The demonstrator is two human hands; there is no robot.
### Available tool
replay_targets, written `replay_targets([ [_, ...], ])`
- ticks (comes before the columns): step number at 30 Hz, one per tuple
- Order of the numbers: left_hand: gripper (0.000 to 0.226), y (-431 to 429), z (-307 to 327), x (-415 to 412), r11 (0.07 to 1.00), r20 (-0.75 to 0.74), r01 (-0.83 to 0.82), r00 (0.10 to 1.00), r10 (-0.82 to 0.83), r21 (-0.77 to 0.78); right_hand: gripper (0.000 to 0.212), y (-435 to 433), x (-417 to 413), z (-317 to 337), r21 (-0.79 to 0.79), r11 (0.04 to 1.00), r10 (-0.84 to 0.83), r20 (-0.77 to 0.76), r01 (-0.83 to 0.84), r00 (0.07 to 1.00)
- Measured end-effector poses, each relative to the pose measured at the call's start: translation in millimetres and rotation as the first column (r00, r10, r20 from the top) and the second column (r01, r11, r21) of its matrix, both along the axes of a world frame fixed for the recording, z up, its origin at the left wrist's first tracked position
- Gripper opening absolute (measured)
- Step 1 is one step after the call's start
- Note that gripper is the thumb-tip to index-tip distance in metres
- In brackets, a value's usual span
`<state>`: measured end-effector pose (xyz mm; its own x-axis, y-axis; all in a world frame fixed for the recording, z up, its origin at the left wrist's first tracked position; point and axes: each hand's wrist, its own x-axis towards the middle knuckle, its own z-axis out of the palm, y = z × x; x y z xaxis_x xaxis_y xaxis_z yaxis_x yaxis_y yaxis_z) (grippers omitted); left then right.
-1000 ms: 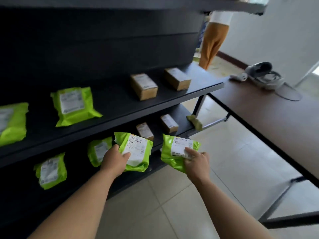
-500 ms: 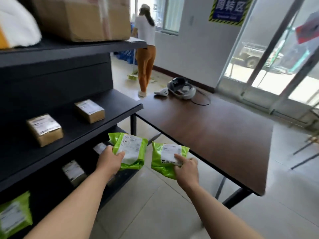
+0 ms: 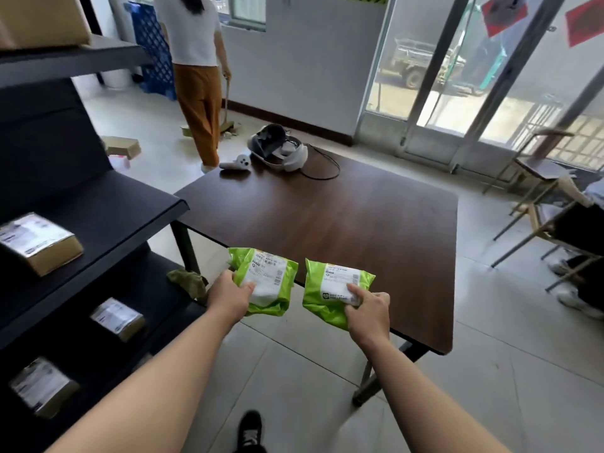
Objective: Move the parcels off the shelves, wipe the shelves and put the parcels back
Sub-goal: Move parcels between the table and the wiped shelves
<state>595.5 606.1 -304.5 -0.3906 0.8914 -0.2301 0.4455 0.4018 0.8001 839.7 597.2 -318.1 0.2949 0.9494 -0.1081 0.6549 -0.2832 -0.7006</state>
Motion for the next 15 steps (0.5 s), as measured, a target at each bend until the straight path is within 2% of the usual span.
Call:
replay_targets([
  [15, 0.024, 200.1, -49.7, 34.9, 0.967, -0.043, 0.171, 0.982, -0.182, -0.187, 0.046, 156.2, 35.6, -47.9, -0.176, 0.955, -0.238, 0.026, 0.239, 0.971],
])
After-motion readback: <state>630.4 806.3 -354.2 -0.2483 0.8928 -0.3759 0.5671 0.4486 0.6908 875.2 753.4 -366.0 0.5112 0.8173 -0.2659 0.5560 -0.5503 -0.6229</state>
